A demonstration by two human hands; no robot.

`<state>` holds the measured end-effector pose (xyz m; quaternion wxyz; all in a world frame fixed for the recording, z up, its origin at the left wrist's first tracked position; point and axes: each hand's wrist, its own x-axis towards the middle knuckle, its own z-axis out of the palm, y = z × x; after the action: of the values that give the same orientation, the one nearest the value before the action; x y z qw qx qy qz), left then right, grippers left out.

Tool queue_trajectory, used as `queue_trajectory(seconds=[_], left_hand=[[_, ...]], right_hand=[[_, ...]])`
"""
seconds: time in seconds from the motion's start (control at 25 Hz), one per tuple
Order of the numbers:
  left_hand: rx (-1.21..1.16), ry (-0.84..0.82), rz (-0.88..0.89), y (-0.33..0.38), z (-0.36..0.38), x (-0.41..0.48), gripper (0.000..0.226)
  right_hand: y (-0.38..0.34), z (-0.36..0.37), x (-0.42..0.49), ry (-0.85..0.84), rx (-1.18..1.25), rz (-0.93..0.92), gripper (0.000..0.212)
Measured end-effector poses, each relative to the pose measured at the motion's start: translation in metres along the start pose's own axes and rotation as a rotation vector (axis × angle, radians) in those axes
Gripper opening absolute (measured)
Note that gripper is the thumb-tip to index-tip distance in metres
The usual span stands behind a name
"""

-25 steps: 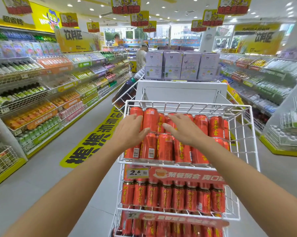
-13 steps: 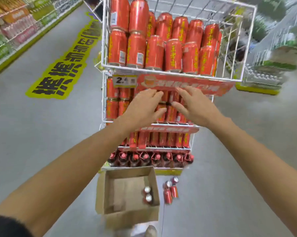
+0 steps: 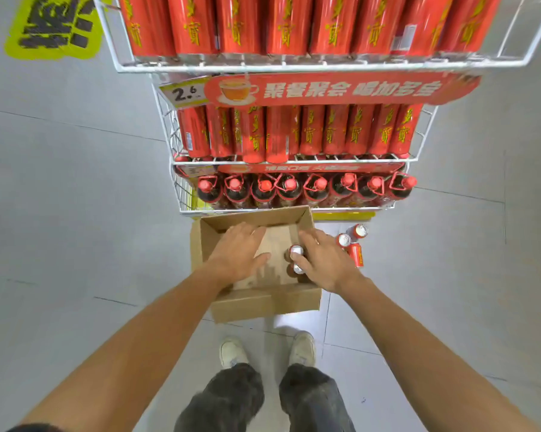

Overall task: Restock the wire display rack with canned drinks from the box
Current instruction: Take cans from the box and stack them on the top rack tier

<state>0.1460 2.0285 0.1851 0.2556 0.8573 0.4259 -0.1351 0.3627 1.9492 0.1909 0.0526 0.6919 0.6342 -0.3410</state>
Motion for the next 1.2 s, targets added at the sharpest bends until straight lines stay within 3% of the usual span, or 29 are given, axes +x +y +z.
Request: queue_trajectory(seconds=[0.16, 0.32, 0.4, 0.56, 0.64, 0.8, 1.0, 1.2], left_hand=[[0.04, -0.058, 0.051, 0.0, 0.015, 0.028, 0.069], [0.144, -0.121, 0.227, -0.002, -0.001, 0.056, 0.059], [0.225, -0.152, 0.344, -0.009, -0.003, 0.073, 0.058], [0.31, -0.224, 0.465, -0.033, 0.017, 0.106, 0.062], [0.363, -0.25, 0.508, -0.042, 0.044, 0.119, 0.065], [0.45, -0.272, 0.587, -0.065, 0.125, 0.167, 0.067], [0.476, -0.292, 0.632, -0.086, 0.232, 0.244, 0.063], [0.313, -0.324, 0.648, -0.088, 0.333, 0.321, 0.05]], right_hand=[[0.021, 0.039, 0.004, 0.014, 0.084, 0.116, 0.08], [0.005, 0.037, 0.0, 0.115, 0.139, 0.216, 0.055], [-0.008, 0.05, 0.0, 0.157, 0.177, 0.319, 0.053], [-0.033, 0.104, 0.015, 0.173, 0.294, 0.533, 0.075], [-0.04, 0.139, 0.03, 0.149, 0.318, 0.597, 0.082], [-0.022, 0.216, 0.099, 0.213, 0.482, 0.731, 0.052], [0.032, 0.307, 0.181, 0.316, 0.598, 1.009, 0.053], [0.089, 0.383, 0.246, 0.417, 0.714, 1.31, 0.06]])
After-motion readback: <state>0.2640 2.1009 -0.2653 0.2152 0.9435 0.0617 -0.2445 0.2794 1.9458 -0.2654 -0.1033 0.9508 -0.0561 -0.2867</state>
